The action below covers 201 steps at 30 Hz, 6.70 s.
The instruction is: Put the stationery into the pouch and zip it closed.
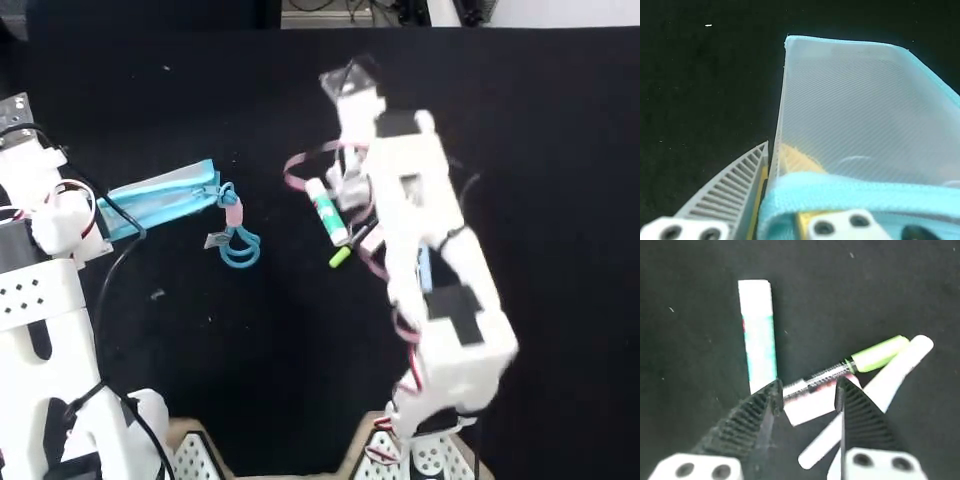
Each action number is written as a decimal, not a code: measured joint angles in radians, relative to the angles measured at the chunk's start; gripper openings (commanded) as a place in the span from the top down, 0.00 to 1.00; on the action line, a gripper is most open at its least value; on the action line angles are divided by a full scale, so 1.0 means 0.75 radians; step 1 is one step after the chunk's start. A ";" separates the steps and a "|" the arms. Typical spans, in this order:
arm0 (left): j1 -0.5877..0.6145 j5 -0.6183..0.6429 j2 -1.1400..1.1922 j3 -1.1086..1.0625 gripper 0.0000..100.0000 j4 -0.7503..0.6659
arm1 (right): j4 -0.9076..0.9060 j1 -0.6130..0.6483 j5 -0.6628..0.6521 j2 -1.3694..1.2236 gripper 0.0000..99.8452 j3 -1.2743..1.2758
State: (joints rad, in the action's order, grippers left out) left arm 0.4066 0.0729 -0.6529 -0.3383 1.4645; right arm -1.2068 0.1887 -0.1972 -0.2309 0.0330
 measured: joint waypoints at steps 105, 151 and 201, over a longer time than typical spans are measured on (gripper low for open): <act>0.000 0.000 0.000 -0.008 0.97 0.000 | 0.094 -0.763 -0.794 0.227 0.81 0.626; 0.000 0.000 0.000 -0.025 0.97 0.000 | -0.260 -0.691 -0.237 0.196 0.99 0.245; -0.381 0.153 -0.231 -0.045 0.97 0.000 | 1.166 0.835 0.243 2.471 0.99 1.502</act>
State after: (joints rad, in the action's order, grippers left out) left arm 0.1212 0.1880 -0.8263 -0.3721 1.4645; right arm -0.3322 0.8147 -0.0146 1.6226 1.1592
